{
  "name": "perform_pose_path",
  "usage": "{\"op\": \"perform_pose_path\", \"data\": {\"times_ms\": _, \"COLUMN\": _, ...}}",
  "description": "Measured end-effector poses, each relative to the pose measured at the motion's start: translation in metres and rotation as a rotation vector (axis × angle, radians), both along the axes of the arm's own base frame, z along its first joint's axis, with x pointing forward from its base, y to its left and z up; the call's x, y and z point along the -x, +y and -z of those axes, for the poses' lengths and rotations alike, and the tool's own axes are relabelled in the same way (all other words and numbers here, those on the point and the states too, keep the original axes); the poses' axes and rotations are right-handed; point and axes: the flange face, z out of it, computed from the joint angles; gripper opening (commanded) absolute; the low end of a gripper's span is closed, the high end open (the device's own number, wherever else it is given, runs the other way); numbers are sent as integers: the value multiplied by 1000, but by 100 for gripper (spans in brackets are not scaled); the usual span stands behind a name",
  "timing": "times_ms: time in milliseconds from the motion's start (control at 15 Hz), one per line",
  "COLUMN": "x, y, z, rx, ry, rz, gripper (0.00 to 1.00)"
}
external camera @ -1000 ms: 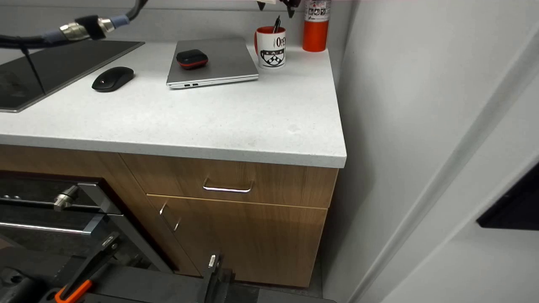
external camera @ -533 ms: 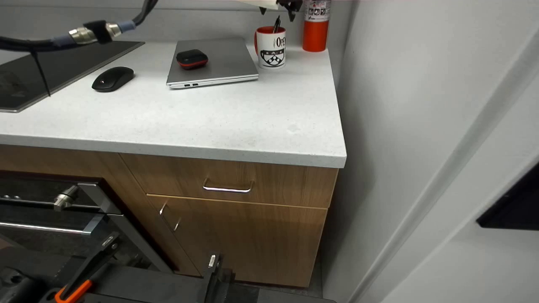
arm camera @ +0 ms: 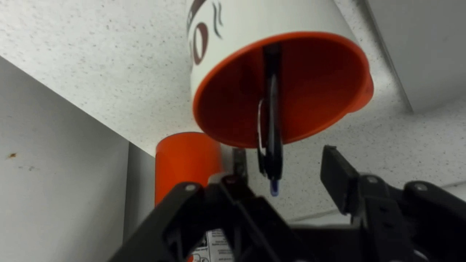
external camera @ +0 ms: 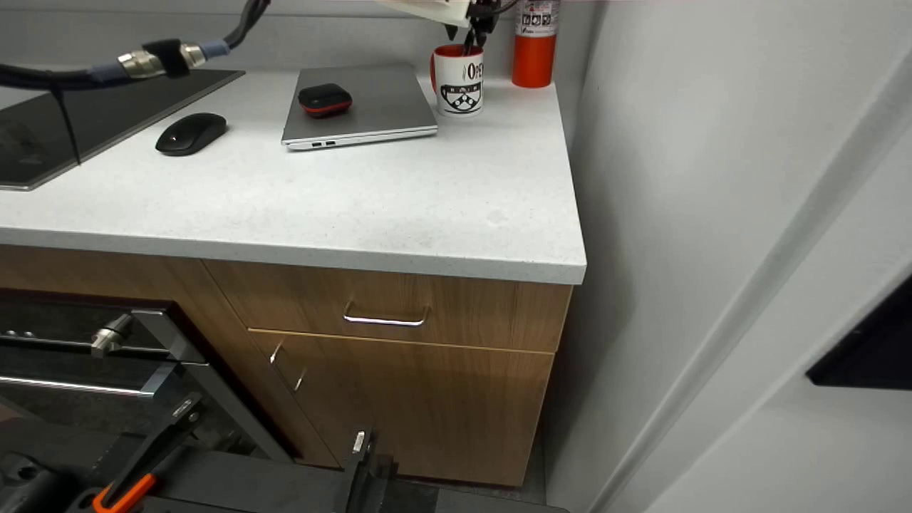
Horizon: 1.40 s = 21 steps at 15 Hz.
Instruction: Remove the black pen from the white mug
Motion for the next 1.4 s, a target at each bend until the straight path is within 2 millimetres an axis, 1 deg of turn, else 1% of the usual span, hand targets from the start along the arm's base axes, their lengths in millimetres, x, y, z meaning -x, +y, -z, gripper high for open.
{"op": "perform_pose_path", "data": {"times_ms": 133, "x": 0, "y": -3, "z": 1, "rx": -11, "ry": 0, "rz": 0, "gripper": 2}}
{"op": "perform_pose_path", "data": {"times_ms": 200, "x": 1, "y": -6, "z": 2, "rx": -16, "ry": 0, "rz": 2, "gripper": 0}}
{"op": "perform_pose_path", "data": {"times_ms": 467, "x": 3, "y": -19, "z": 1, "rx": -32, "ry": -4, "rz": 15, "gripper": 2}}
{"op": "perform_pose_path", "data": {"times_ms": 600, "x": 3, "y": -22, "z": 1, "rx": -41, "ry": -6, "rz": 21, "gripper": 2}}
{"op": "perform_pose_path", "data": {"times_ms": 800, "x": 4, "y": -22, "z": -10, "rx": -41, "ry": -21, "rz": 19, "gripper": 2}}
{"op": "perform_pose_path", "data": {"times_ms": 933, "x": 5, "y": -21, "z": -28, "rx": -33, "ry": -45, "rz": 13, "gripper": 2}}
{"op": "perform_pose_path", "data": {"times_ms": 1133, "x": 10, "y": -18, "z": -68, "rx": -18, "ry": -97, "rz": 6, "gripper": 2}}
{"op": "perform_pose_path", "data": {"times_ms": 1267, "x": 20, "y": -16, "z": -97, "rx": -8, "ry": -127, "rz": 4, "gripper": 2}}
{"op": "perform_pose_path", "data": {"times_ms": 1400, "x": 33, "y": -17, "z": -117, "rx": 3, "ry": -127, "rz": 2, "gripper": 2}}
